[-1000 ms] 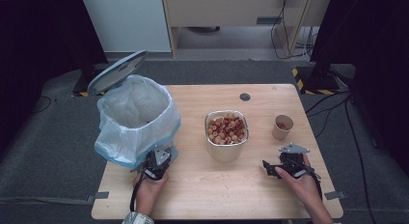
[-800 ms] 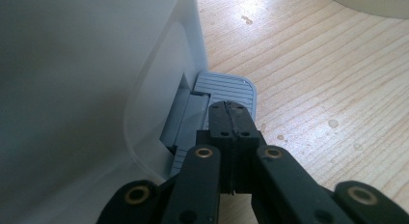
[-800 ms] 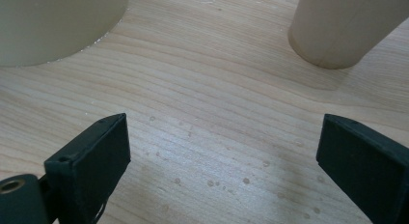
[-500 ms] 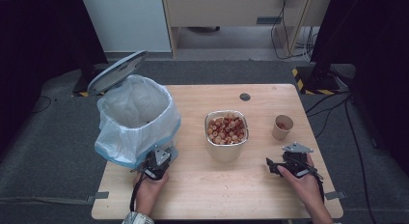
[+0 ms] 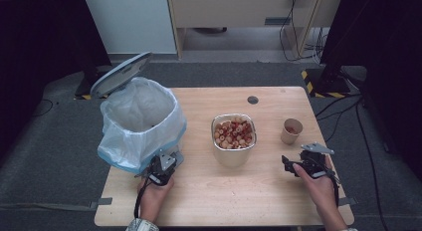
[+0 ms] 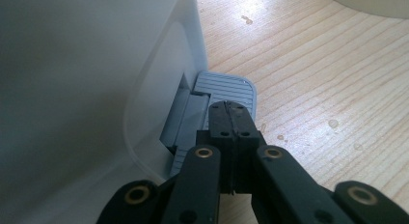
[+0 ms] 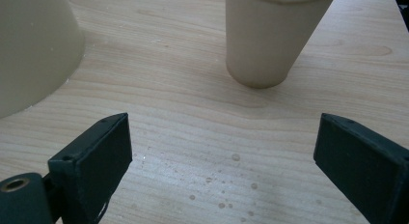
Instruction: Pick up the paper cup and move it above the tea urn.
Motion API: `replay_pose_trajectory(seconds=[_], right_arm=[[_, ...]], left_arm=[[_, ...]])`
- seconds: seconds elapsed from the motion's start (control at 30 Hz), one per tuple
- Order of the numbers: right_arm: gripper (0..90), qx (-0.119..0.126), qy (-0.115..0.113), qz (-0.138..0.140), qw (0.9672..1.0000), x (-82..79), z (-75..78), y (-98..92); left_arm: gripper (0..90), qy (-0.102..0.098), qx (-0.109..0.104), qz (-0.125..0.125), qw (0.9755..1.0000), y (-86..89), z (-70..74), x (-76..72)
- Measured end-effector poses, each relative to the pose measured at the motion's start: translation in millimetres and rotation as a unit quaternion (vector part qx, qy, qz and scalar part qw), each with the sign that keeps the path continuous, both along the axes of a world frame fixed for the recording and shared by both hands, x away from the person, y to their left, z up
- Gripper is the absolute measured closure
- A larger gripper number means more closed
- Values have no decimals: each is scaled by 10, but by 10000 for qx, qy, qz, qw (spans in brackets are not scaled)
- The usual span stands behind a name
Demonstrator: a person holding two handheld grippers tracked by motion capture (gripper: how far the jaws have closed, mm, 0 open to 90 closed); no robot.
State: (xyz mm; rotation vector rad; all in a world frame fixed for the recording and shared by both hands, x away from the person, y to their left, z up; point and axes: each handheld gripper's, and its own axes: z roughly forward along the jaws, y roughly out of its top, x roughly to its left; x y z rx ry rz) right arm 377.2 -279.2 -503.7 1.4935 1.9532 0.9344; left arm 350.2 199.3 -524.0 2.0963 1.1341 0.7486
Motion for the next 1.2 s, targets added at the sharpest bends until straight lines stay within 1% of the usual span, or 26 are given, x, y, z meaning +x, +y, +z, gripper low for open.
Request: replay_pose_trajectory(seconds=[0.13, 0.2, 0.27, 0.4, 0.43, 0.47, 0.5, 0.53, 0.57, 0.6, 0.7, 0.73, 0.77, 0.8, 0.9, 0.97, 1.0, 1.03, 1.1, 1.2], right_arm=[[75, -56, -32, -76, 10000, 62, 89, -25], [81, -40, -52, -110, 9999, 109, 140, -39], [82, 9, -26, -145, 9999, 168, 194, -60], [83, -13, -31, -177, 9998, 315, 298, -89], [83, -13, -31, -177, 9998, 315, 298, -89], [81, -4, -54, -208, 9998, 383, 343, -86], [81, -4, -54, -208, 9998, 383, 343, -86], [77, -13, -95, -242, 9997, 451, 362, -72], [77, -13, -95, -242, 9997, 451, 362, -72], [72, -4, -162, -298, 9994, 511, 352, -58], [68, -10, -226, -361, 9991, 558, 317, -43], [63, 37, -267, -411, 9988, 595, 259, -32], [63, 37, -267, -411, 9988, 595, 259, -32], [62, 28, -265, -462, 9986, 632, 201, -32], [72, 99, -328, -445, 9984, 693, 130, -37], [72, 125, -322, -438, 9984, 716, 107, -29], [75, 184, -312, -367, 9987, 761, 67, -13], [75, 184, -312, -367, 9987, 761, 67, -13], [97, 257, -339, -490, 9979, 817, 7, -11], [138, 268, -417, -522, 9974, 859, -39, -14]], left_arm=[[894, 1, 0, 2, 10000, 0, 0, 0], [895, 2, 4, 5, 10000, -2, 0, 0], [894, 6, -7, 5, 10000, 1, 1, 1], [894, 5, -3, 3, 10000, 1, 1, 0], [894, 5, -3, 3, 10000, 1, 1, 0], [894, 5, -9, 6, 10000, 1, 0, 1], [894, 5, -9, 6, 10000, 1, 0, 1], [894, 7, -11, 4, 10000, 2, 0, 1], [894, 7, -11, 4, 10000, 2, 0, 1], [894, 7, -12, 4, 10000, 3, 0, 1], [894, 15, -3, -7, 10000, 6, 2, 1], [894, 8, -20, 0, 10000, 5, 0, 2], [894, 5, -15, -2, 10000, 4, 0, 1], [894, 17, -7, -10, 10000, 7, 2, 2], [894, 8, -24, 2, 10000, 5, 0, 1], [894, 5, -19, 1, 10000, 3, 0, 1], [895, 16, -12, -5, 10000, 7, 2, 2], [894, 16, -12, -5, 10000, 7, 2, 2], [894, 15, -13, -3, 10000, 6, 1, 1], [894, 15, -18, -2, 10000, 7, 1, 1]])
